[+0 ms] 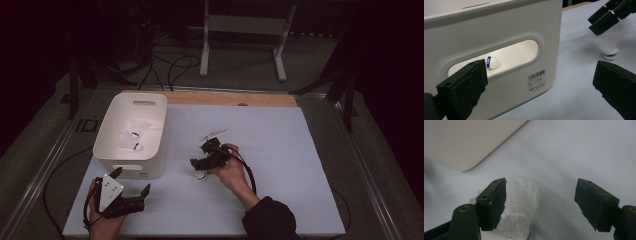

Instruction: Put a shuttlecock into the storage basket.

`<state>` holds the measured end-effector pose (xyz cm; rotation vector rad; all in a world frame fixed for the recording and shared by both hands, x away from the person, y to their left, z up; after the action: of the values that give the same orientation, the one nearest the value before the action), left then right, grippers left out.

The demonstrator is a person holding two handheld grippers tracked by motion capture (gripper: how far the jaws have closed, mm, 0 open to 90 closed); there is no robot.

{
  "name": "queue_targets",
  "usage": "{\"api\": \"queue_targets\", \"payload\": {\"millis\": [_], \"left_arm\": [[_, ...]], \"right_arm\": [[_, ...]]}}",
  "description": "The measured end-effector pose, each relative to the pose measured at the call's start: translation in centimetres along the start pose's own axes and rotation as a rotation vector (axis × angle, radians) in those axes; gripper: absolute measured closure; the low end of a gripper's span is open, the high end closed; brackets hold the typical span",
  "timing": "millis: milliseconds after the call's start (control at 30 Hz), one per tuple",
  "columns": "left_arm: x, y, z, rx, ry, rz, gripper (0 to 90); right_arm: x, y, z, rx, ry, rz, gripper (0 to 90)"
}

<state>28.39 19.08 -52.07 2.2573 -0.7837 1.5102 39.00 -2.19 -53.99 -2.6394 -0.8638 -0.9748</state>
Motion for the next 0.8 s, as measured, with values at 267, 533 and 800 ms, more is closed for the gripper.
{"api": "queue_targets", "payload": {"millis": [267, 533, 800], "left_arm": [[0.0, 0.0, 0.0, -0.001, 0.000, -0.001, 0.2], [0.0, 0.0, 0.0, -0.002, 0.000, -0.001, 0.2], [0.0, 0.1, 0.0, -0.002, 0.000, -0.001, 0.2]], "right_arm": [[-0.7, -0.8, -0.5, 0.027, -0.024, -0.030, 48.7], [-0.9, -1.6, -0.7, 0.080, -0.032, -0.067, 69.7], [-1.0, -1.6, -0.6, 0.074, -0.032, -0.095, 81.6]]}}
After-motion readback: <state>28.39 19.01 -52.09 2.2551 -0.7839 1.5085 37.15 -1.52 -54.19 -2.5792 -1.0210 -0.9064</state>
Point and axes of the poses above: each handheld gripper's, and its own axes: z roughly forward along the jaws, x roughly out of its top, y roughly to its right, the point moved 9 cm from there along z, roughly forward along the jaws, and after that the axes turned 11 degrees about -x, right-handed, at the moved point
